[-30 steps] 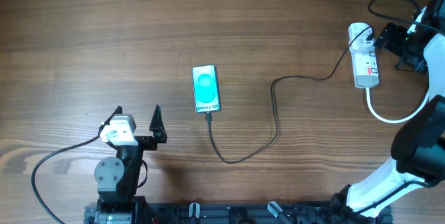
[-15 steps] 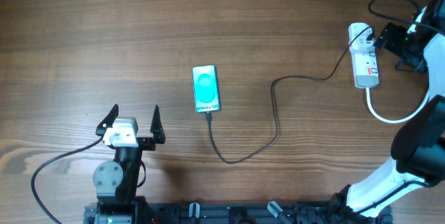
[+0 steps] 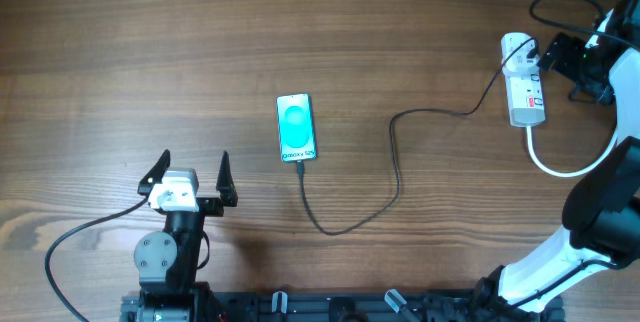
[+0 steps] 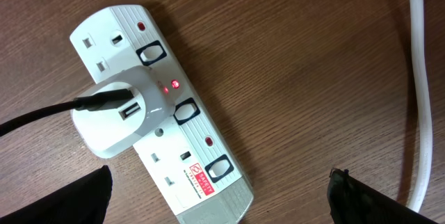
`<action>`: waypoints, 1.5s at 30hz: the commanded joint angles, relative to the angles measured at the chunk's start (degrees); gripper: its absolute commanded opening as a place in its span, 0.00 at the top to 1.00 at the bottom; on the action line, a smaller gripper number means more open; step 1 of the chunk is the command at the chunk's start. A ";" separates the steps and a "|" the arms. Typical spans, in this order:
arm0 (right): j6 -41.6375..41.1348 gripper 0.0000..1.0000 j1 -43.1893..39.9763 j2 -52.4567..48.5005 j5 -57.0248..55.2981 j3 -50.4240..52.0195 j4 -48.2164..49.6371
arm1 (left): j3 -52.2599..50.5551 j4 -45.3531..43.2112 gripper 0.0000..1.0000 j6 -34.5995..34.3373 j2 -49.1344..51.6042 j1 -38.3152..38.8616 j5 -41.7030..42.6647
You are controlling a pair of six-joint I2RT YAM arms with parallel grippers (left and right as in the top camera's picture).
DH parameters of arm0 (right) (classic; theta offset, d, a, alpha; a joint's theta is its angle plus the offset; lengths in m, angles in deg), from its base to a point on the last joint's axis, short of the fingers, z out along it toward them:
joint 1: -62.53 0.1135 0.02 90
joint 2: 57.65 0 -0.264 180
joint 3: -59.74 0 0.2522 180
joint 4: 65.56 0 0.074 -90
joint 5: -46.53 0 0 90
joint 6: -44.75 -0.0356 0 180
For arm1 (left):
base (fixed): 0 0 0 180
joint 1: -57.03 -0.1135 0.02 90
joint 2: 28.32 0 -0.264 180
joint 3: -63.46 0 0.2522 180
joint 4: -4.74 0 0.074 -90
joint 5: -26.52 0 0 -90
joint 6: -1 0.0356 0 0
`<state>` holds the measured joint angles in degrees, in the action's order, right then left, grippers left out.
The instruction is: Plug charger to phone and switch on socket
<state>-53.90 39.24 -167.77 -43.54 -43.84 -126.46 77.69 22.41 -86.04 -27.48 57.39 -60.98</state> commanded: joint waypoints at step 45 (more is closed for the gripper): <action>1.14 0.00 11.89 36.85 -0.83 -0.28 0.07 | -0.15 0.42 0.00 1.11 -0.68 -0.15 0.46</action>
<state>-53.90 49.44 -134.68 -43.72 -43.73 -126.53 77.69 22.41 -86.04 -27.53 57.39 -60.98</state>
